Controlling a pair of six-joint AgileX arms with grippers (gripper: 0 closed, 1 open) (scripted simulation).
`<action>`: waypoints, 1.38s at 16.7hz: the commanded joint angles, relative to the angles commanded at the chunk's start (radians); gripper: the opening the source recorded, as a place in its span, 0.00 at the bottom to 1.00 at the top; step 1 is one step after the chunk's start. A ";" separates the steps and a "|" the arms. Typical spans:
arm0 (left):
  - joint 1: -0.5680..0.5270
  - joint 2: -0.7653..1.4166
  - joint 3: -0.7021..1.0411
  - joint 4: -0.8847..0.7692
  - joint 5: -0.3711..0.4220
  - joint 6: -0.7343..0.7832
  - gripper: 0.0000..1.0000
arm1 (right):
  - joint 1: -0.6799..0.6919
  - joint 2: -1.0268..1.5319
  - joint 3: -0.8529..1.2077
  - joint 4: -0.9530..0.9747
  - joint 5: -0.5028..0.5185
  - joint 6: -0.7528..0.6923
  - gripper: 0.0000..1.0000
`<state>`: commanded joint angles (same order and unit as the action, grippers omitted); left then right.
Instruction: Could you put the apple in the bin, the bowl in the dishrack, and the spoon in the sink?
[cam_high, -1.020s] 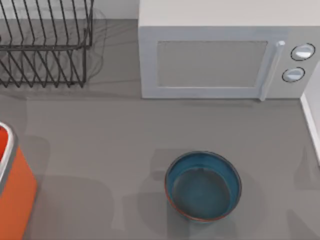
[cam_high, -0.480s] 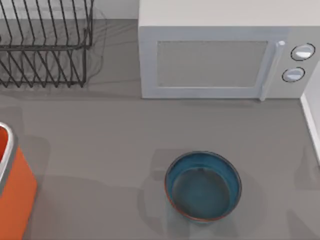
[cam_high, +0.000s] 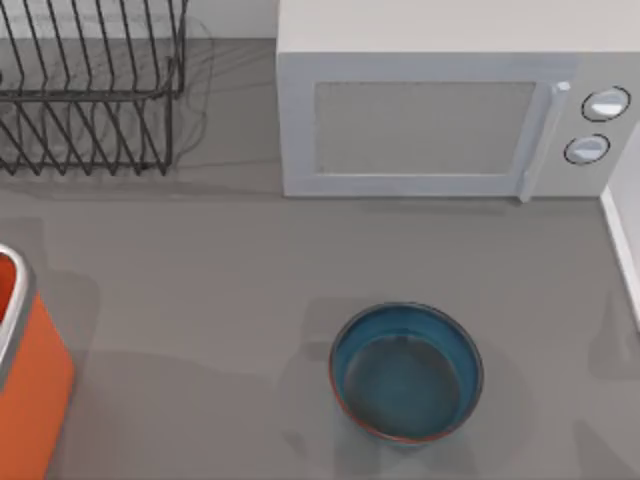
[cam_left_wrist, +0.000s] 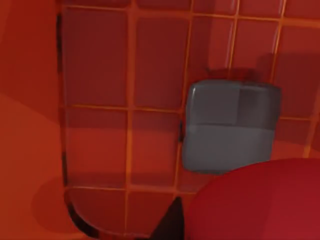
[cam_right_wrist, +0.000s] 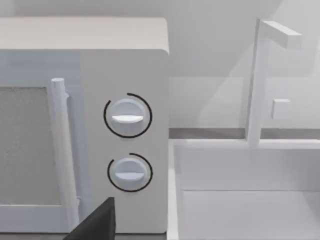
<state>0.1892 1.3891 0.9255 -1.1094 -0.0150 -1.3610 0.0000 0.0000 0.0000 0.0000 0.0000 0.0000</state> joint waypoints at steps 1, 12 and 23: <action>0.000 0.000 0.000 0.000 0.000 0.000 0.23 | 0.000 0.000 0.000 0.000 0.000 0.000 1.00; 0.000 0.000 0.000 0.000 0.000 0.000 1.00 | 0.000 0.000 0.000 0.000 0.000 0.000 1.00; -0.007 -0.028 -0.022 0.030 0.002 0.026 1.00 | 0.000 0.000 0.000 0.000 0.000 0.000 1.00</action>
<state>0.1826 1.3610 0.9038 -1.0795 -0.0133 -1.3346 0.0000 0.0000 0.0000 0.0000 0.0000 0.0000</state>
